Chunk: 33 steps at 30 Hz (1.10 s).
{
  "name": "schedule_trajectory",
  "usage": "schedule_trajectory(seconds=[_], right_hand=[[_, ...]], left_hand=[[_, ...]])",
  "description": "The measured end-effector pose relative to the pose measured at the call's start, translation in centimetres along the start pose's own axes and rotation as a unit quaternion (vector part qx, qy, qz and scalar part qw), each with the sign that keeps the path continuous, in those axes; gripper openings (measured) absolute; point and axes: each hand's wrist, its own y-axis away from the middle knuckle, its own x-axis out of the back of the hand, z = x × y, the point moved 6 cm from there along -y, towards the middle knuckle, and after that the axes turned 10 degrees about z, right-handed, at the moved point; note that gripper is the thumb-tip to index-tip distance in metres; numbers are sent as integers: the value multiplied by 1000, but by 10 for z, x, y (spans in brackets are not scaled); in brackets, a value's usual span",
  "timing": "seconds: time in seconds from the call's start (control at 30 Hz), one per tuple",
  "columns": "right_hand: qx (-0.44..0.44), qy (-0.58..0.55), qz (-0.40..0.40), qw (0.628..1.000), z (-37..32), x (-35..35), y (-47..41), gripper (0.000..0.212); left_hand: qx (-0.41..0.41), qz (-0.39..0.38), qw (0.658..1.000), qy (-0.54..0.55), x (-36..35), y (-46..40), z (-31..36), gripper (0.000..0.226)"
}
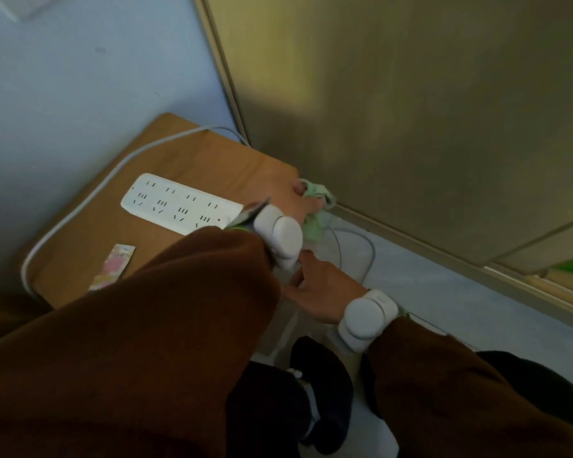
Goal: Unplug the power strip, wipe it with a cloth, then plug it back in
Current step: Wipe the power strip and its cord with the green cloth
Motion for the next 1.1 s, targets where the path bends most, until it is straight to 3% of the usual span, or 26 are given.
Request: schedule_trajectory(seconds=[0.03,0.1,0.17,0.2,0.23,0.27,0.3,0.33,0.37,0.43,0.5,0.53,0.57,0.63,0.67,0.77,0.87,0.93,1.1], right_hand=[[-3,-2,3,1000,0,1,0,74],[-11,-12,7,1000,3,2,-1,72],[-9,-15,6,1000,3,3,0,71],[-6,-15,6,1000,2,3,1,70],[-2,-12,5,1000,0,3,1,70],[3,-5,4,1000,1,4,2,69],[5,6,0,1000,-1,4,3,68],[5,14,-3,1000,-1,4,2,67],[2,13,-7,1000,-2,4,3,69],[-6,-8,-6,1000,0,5,2,73],[-8,-18,-2,1000,1,5,0,71],[-9,-18,-3,1000,1,5,1,70],[-11,-17,-5,1000,0,4,1,71],[-10,-11,-5,1000,-1,3,1,69],[-12,-9,-3,1000,1,4,2,68],[-11,-14,-2,1000,1,4,1,71],[-7,-24,2,1000,-1,4,0,72],[-7,-32,-1,999,-2,3,0,72],[-14,-44,9,999,-1,2,-1,67]], left_hand=[[-3,3,1000,11,1,0,0,39],[21,-17,986,163,-2,-1,3,32],[79,-51,933,347,-3,3,11,37],[90,-56,923,371,-5,5,11,46],[78,-50,941,326,-5,5,11,48],[41,-36,980,191,-5,4,9,42],[-2,-7,998,59,-2,6,7,35],[-35,33,999,2,3,5,7,31],[-37,48,998,9,7,5,7,29],[-3,22,987,159,9,4,13,20],[49,-9,933,355,11,3,20,20],[63,-17,916,395,10,3,21,24],[60,-17,929,364,9,3,23,22],[21,12,992,120,7,8,18,17],[11,24,998,65,5,11,16,19],[44,20,985,168,14,11,3,21],[89,60,951,290,41,10,-32,6],[107,107,947,283,66,14,-63,15],[127,228,958,118,117,26,-123,32]])
